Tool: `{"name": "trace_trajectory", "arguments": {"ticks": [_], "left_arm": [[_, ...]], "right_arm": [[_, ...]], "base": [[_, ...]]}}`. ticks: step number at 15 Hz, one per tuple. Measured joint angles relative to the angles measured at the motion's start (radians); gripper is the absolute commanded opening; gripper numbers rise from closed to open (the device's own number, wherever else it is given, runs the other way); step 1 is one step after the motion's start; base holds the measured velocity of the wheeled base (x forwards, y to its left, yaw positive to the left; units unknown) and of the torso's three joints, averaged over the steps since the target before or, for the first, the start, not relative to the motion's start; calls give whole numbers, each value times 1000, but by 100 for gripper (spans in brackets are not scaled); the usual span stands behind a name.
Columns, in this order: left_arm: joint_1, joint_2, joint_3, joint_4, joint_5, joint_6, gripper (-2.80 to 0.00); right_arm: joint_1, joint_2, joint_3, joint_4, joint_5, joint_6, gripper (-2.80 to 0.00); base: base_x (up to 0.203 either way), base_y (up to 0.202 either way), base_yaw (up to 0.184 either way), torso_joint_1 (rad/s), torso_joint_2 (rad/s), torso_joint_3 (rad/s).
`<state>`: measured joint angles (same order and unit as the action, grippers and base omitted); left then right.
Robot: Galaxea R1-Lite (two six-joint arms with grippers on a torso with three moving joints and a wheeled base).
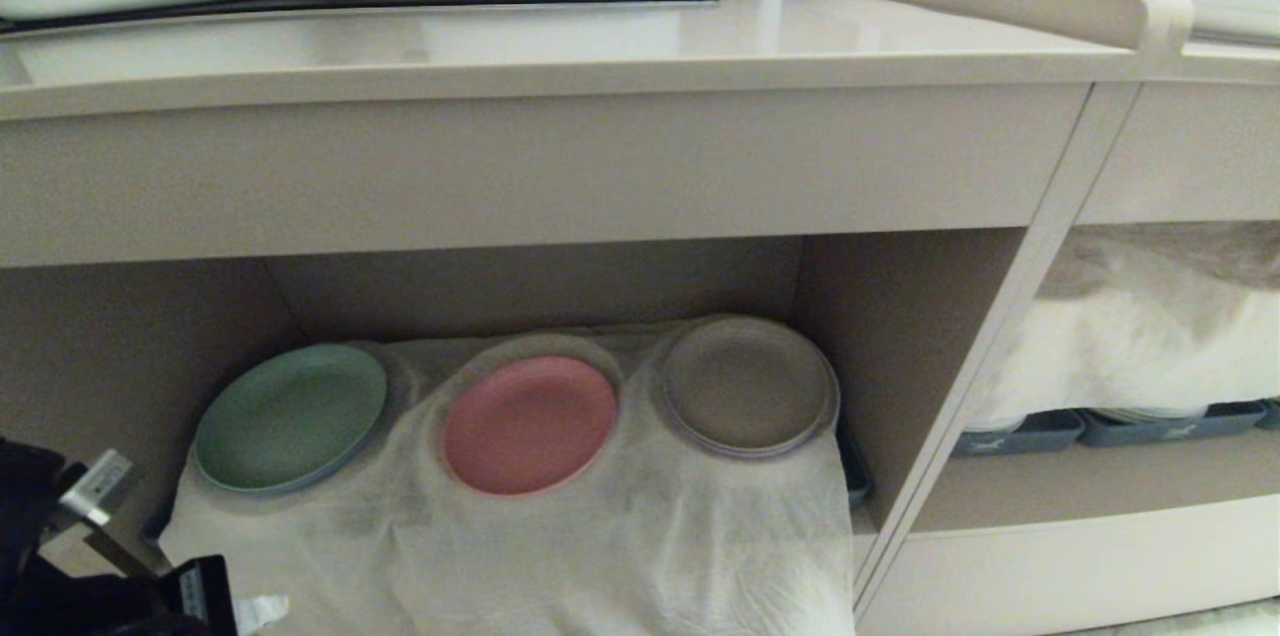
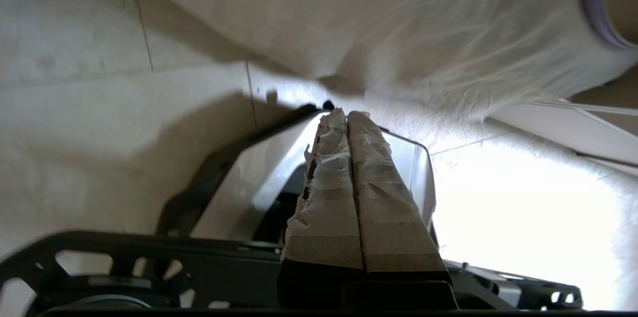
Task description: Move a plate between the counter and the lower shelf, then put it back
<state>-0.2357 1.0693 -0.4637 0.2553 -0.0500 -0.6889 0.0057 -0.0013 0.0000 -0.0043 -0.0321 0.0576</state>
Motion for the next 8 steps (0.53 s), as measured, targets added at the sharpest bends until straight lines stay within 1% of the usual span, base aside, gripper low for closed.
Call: {"name": "trace_trajectory", "arguments": {"ticks": [4, 7, 8], "left_arm": [[0, -53, -7, -3, 5, 95, -280], [-1, -136, 4, -5, 39, 207, -280], [4, -172, 19, -14, 46, 259, -280]], "right_arm": [[0, 0, 0, 0, 0, 0, -280], [0, 0, 0, 0, 0, 0, -280], [0, 0, 0, 0, 0, 0, -280]], "base": [[0, 0, 0, 0, 0, 0], [0, 0, 0, 0, 0, 0], [0, 0, 0, 0, 0, 0]]}}
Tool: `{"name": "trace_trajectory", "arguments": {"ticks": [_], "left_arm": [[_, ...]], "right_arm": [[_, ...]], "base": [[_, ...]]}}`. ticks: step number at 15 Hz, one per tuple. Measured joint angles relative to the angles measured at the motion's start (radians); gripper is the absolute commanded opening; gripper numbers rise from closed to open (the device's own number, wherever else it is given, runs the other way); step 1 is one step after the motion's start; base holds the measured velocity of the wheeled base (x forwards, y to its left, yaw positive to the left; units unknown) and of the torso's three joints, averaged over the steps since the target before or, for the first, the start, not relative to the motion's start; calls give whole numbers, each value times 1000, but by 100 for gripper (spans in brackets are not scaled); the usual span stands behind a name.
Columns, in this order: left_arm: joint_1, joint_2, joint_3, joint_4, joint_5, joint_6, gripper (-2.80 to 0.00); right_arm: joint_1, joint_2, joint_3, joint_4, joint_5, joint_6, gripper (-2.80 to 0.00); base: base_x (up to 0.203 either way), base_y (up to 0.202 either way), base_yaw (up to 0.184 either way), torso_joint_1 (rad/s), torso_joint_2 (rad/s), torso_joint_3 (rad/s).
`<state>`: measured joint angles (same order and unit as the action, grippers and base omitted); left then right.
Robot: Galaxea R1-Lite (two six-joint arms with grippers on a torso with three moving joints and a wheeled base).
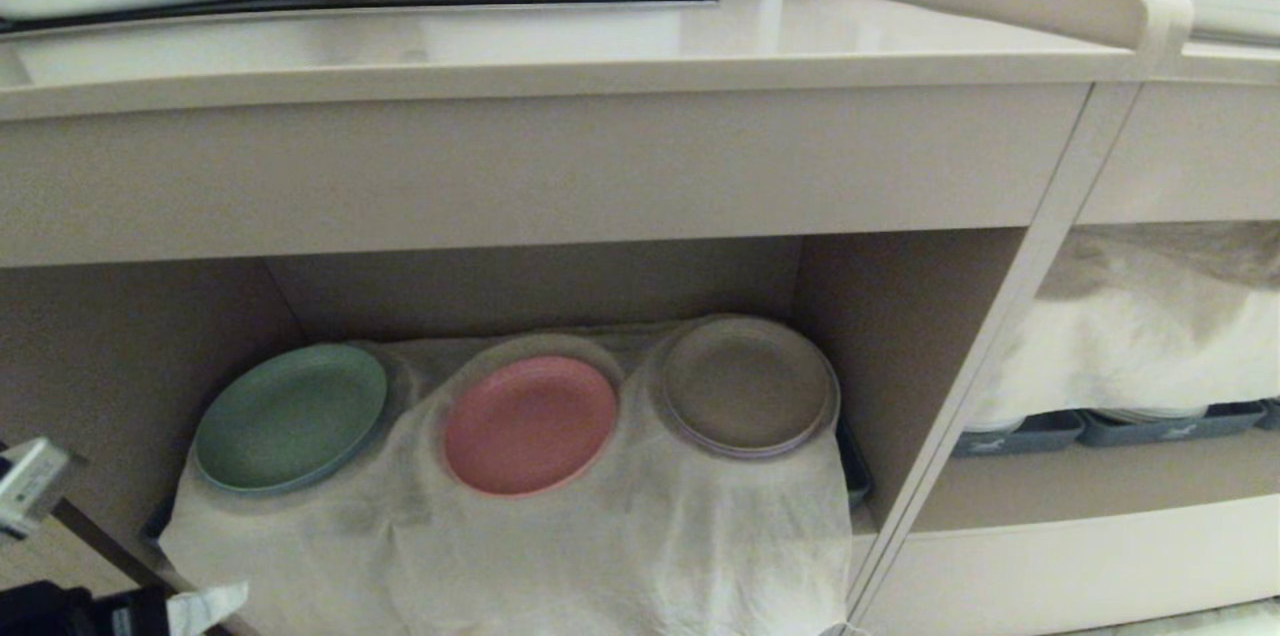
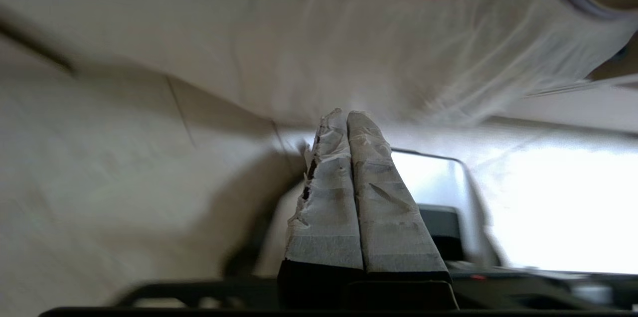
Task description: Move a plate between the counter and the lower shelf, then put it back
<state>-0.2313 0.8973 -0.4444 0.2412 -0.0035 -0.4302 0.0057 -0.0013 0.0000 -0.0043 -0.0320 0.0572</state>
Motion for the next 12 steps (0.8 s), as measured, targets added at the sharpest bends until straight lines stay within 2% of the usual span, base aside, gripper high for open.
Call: {"name": "trace_trajectory", "arguments": {"ticks": [3, 6, 10, 12], "left_arm": [[73, -113, 97, -123, 2, 197, -280], [110, -212, 174, -228, -9, 358, -280], [152, -382, 293, -284, -19, 480, -280], [192, -480, 344, -292, -45, 536, -280]], "right_arm": [[0, 0, 0, 0, 0, 0, -280], [0, 0, 0, 0, 0, 0, -280], [0, 0, 0, 0, 0, 0, -280], [0, 0, 0, 0, 0, 0, -280]], "base": [[0, 0, 0, 0, 0, 0], [0, 0, 0, 0, 0, 0], [0, 0, 0, 0, 0, 0], [0, 0, 0, 0, 0, 0]]}}
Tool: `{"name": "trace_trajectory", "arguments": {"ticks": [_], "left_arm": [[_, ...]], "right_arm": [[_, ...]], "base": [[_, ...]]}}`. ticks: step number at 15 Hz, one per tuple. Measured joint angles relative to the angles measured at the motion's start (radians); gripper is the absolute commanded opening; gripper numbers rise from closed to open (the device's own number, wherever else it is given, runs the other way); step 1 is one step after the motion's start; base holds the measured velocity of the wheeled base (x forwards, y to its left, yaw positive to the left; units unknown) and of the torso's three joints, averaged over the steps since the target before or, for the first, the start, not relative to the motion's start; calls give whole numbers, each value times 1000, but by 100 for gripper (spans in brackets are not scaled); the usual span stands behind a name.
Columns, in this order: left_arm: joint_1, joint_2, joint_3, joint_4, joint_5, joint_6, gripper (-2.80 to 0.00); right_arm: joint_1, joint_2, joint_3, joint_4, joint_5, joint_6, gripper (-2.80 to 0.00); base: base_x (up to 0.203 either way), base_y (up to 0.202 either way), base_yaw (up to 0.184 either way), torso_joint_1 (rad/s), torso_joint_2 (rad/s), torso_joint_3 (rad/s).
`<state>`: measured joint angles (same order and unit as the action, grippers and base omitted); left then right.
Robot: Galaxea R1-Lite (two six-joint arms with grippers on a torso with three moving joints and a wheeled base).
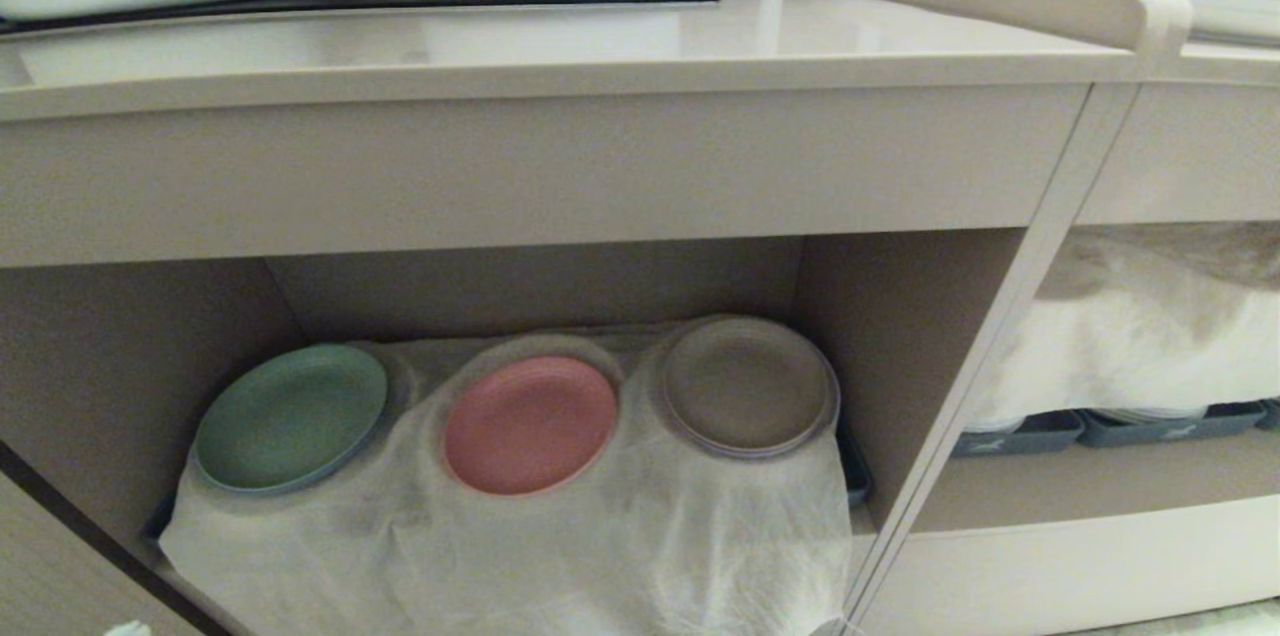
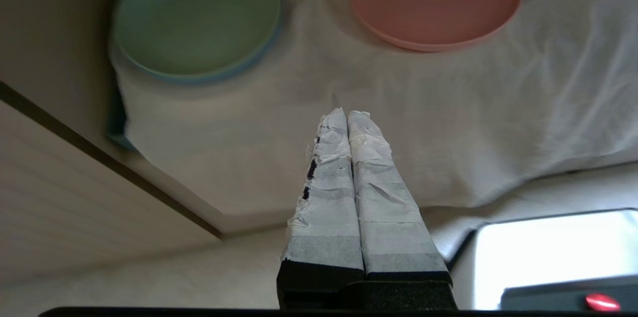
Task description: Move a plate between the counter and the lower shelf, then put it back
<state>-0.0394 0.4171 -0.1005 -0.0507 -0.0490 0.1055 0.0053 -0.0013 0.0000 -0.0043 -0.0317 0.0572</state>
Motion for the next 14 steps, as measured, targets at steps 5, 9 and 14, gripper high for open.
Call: {"name": "trace_trajectory", "arguments": {"ticks": [5, 9, 14], "left_arm": [[59, -202, 72, 1, -43, 95, -280], [46, -358, 76, 59, 2, 56, -280], [44, -411, 100, 34, 20, -18, -280]], "right_arm": [[0, 0, 0, 0, 0, 0, -280], [0, 0, 0, 0, 0, 0, -280], [0, 0, 0, 0, 0, 0, -280]], "base": [[0, 0, 0, 0, 0, 0], [0, 0, 0, 0, 0, 0], [0, 0, 0, 0, 0, 0]]}}
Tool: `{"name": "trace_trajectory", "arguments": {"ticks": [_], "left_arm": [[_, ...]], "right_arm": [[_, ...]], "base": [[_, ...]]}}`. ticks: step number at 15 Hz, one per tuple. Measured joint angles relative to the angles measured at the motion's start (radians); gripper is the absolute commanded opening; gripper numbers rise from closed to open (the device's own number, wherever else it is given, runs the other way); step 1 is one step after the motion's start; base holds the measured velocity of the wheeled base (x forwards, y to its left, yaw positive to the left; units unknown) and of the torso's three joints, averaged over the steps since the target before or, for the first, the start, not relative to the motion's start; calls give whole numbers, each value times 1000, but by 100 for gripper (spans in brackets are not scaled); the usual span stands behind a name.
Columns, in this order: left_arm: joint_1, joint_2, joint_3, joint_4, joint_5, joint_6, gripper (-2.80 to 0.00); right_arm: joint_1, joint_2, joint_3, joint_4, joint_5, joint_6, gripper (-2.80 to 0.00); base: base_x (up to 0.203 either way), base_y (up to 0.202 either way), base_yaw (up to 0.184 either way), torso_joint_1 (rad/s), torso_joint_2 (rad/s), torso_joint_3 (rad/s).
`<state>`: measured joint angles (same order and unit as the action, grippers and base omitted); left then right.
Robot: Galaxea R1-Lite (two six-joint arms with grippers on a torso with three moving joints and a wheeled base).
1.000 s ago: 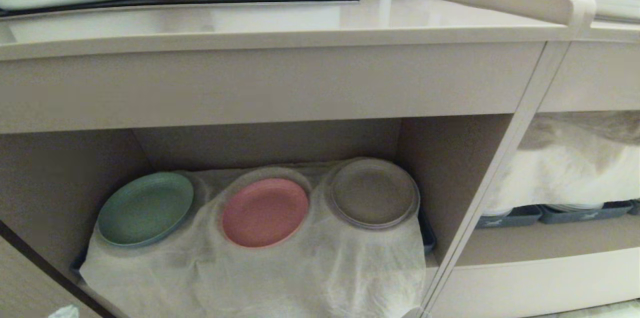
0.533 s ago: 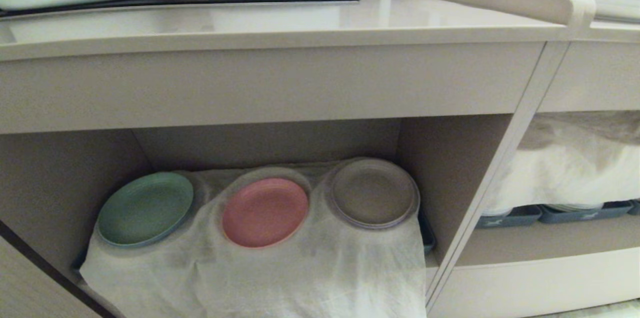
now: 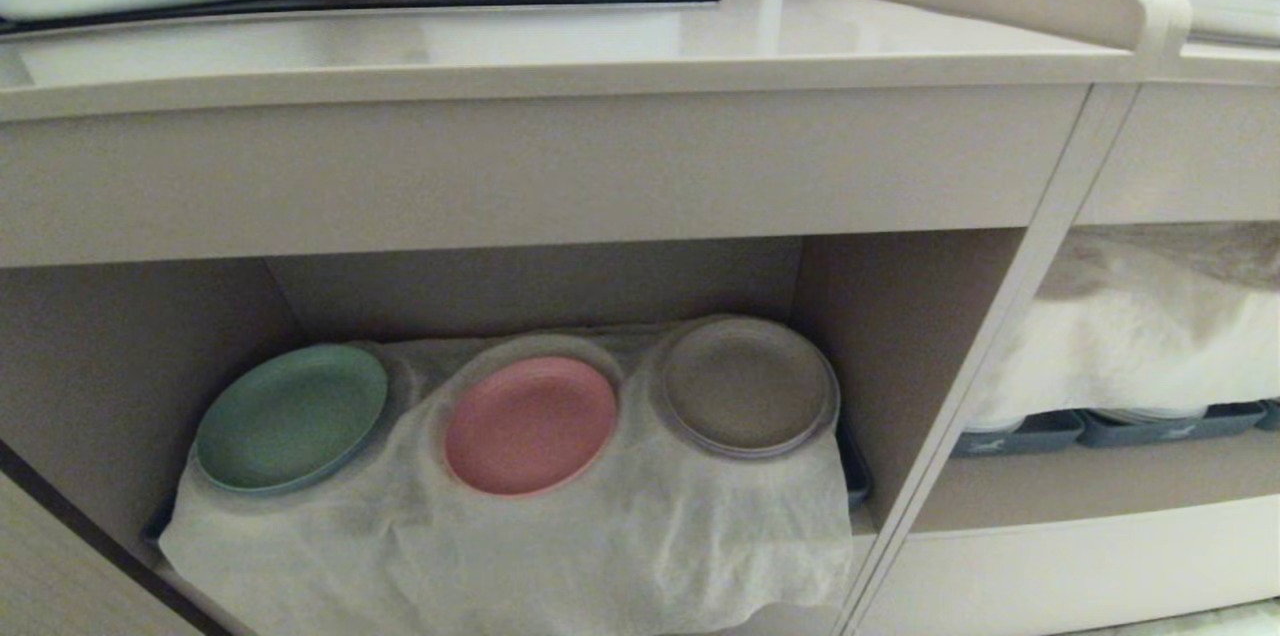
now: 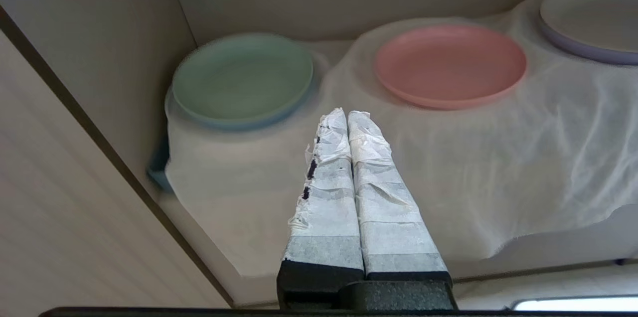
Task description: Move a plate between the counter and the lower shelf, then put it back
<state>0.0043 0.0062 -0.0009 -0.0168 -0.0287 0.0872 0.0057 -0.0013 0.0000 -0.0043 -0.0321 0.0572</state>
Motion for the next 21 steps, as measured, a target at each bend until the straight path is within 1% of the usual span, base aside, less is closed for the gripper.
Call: {"name": "trace_trajectory", "arguments": {"ticks": [6, 10, 21], "left_arm": [[0, -3, 1, 1, 4, -16, -280], [0, -3, 1, 1, 6, -54, -280], [0, -4, 1, 2, 6, -57, -280]], "right_arm": [[0, 0, 0, 0, 0, 0, -280], [0, 0, 0, 0, 0, 0, -280], [0, 0, 0, -1, 0, 2, -280]], "base": [[0, 0, 0, 0, 0, 0], [0, 0, 0, 0, 0, 0], [0, 0, 0, 0, 0, 0]]}}
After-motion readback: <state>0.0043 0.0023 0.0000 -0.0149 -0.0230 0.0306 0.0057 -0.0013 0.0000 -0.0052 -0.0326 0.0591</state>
